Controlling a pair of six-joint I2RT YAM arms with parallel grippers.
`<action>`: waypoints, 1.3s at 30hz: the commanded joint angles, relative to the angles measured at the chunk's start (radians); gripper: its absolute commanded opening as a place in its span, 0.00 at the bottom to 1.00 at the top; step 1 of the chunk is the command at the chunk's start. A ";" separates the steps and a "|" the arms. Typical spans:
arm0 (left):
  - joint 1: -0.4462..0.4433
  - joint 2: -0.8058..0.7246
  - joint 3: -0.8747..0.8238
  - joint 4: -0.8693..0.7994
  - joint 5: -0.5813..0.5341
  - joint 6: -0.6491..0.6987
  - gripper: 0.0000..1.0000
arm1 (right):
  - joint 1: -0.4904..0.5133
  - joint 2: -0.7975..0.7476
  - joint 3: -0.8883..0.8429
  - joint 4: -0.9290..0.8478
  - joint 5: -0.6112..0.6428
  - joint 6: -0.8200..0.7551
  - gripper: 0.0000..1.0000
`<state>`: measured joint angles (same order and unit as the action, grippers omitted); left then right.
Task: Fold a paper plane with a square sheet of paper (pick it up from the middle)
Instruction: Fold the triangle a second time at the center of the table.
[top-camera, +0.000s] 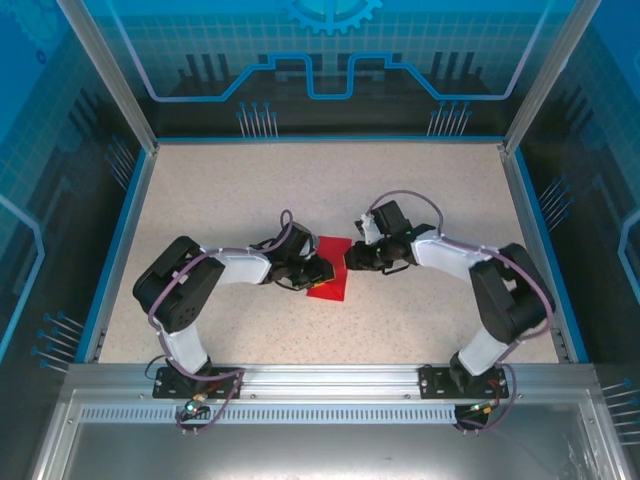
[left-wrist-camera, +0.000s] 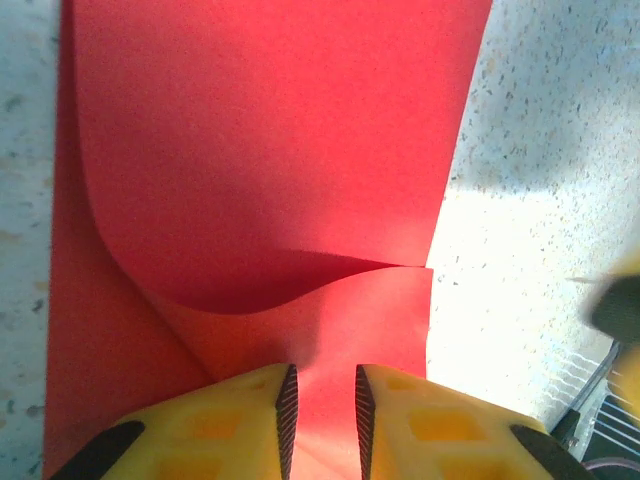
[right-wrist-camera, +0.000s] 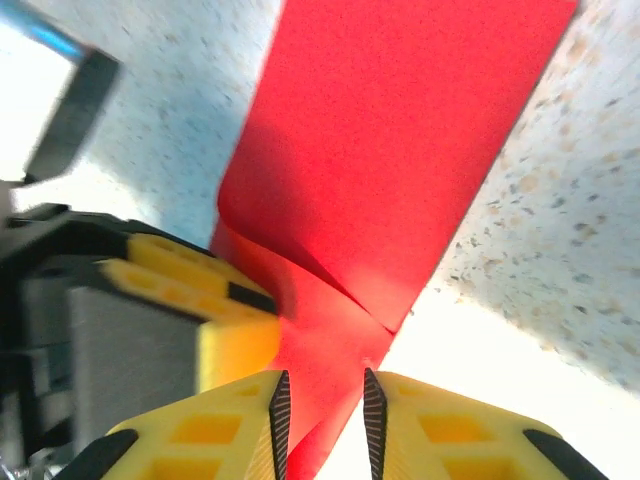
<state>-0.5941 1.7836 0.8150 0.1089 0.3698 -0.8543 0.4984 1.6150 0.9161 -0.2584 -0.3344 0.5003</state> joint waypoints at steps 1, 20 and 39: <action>-0.006 0.030 -0.022 -0.052 -0.040 -0.016 0.24 | 0.049 -0.064 -0.031 -0.082 0.074 0.003 0.29; -0.006 0.025 -0.043 -0.043 -0.052 -0.032 0.18 | 0.198 0.066 -0.044 0.008 -0.015 0.092 0.08; -0.007 0.026 -0.038 -0.060 -0.064 -0.039 0.18 | 0.196 0.040 -0.044 -0.025 -0.012 0.083 0.08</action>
<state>-0.5941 1.7863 0.8017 0.1242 0.3550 -0.8890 0.6819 1.6970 0.8509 -0.2558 -0.3328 0.5835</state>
